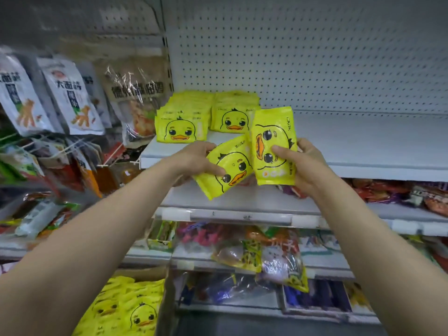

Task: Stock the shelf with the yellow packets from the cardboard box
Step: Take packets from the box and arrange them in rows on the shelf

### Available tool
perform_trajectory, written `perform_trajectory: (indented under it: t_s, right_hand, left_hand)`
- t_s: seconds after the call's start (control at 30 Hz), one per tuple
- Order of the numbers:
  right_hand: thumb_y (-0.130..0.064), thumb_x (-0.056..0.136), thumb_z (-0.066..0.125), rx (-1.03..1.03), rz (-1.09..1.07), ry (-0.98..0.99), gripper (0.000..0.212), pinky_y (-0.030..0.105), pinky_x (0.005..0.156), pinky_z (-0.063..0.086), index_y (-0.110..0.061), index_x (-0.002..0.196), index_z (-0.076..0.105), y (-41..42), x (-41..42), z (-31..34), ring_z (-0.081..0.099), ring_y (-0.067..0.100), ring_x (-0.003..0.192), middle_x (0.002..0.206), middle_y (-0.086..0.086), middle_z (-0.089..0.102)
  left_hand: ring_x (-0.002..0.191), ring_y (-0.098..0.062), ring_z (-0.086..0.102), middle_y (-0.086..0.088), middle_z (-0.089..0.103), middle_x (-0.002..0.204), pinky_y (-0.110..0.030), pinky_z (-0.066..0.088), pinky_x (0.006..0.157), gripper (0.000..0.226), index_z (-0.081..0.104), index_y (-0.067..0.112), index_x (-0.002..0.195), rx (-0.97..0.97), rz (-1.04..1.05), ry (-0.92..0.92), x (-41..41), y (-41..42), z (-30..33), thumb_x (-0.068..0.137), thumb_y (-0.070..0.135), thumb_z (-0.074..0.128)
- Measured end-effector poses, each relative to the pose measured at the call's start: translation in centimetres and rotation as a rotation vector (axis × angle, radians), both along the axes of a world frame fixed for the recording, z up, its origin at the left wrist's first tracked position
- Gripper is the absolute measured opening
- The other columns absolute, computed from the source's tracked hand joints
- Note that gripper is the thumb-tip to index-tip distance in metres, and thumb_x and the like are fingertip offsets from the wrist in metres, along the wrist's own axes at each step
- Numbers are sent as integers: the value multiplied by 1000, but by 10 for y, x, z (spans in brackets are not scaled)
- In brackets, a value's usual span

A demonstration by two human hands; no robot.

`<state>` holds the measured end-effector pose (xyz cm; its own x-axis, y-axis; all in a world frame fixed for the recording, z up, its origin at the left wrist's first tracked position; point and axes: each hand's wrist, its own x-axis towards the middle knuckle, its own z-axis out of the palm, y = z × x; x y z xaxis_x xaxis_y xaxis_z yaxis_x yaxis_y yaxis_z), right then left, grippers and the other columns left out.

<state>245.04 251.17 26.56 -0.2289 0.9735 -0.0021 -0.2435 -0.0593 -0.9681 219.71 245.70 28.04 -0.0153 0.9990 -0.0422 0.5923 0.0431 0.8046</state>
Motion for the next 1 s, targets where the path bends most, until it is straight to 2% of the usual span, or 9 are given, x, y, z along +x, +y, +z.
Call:
perform_trajectory:
  t_s: [0.07, 0.2, 0.3, 0.47, 0.63, 0.77, 0.87, 1.0]
  right_hand:
    - [-2, 76, 78, 56, -37, -33, 44, 50, 75, 60, -10, 115, 61, 23, 3, 11, 73, 31, 89, 107, 13, 74]
    - [-5, 74, 81, 121, -77, -95, 47, 51, 80, 59, -10, 117, 61, 71, 2, 28, 73, 31, 92, 105, 9, 75]
    - [-6, 73, 82, 153, -93, -122, 48, 51, 80, 59, -10, 116, 62, 103, -7, 39, 73, 30, 90, 103, 7, 75]
    - [-6, 71, 82, 184, -94, -131, 49, 47, 76, 61, -10, 116, 63, 141, -21, 50, 74, 25, 83, 98, 5, 76]
    - [-7, 69, 84, 206, -107, -168, 49, 43, 75, 60, -11, 114, 65, 162, -24, 53, 74, 26, 84, 99, 5, 76]
    - [-8, 71, 84, 236, -94, -219, 44, 45, 78, 59, -14, 110, 67, 171, -21, 56, 74, 28, 86, 99, 5, 76]
    - [-7, 71, 84, 251, -88, -269, 40, 46, 78, 60, -14, 107, 68, 174, -20, 59, 74, 28, 86, 98, 5, 76]
    - [-8, 69, 86, 295, -44, -404, 40, 36, 71, 61, -15, 104, 68, 176, -25, 63, 74, 22, 82, 94, 2, 76]
  left_hand:
    - [97, -18, 68, 0, 73, 104, -38, 55, 89, 50, 67, 14, 112, 12, -31, 121, 0, 35, 10, 67, 20, 88]
    - [121, -26, 56, -4, 62, 125, -29, 46, 92, 68, 58, 13, 128, 32, -56, 271, -7, 101, 24, 68, 26, 88]
    - [132, -23, 45, -7, 47, 144, -28, 39, 102, 82, 43, 12, 142, 62, -84, 384, -16, 143, 32, 73, 28, 84]
    - [130, -23, 45, -3, 50, 142, -28, 40, 100, 75, 45, 19, 140, 117, -152, 561, -29, 191, 42, 75, 29, 82]
    - [129, -22, 45, -1, 50, 142, -26, 39, 96, 75, 45, 24, 142, 133, -182, 630, -39, 220, 41, 76, 27, 80]
    - [120, -21, 51, -1, 50, 140, -26, 43, 92, 71, 46, 24, 139, 175, -118, 608, -44, 228, 36, 76, 18, 80]
    - [121, -20, 51, -2, 50, 139, -31, 45, 95, 69, 47, 24, 135, 205, -59, 573, -47, 228, 29, 75, 19, 82]
    - [128, -22, 41, -3, 51, 136, -34, 40, 101, 65, 48, 23, 136, 269, -16, 591, -48, 219, 19, 78, 23, 78]
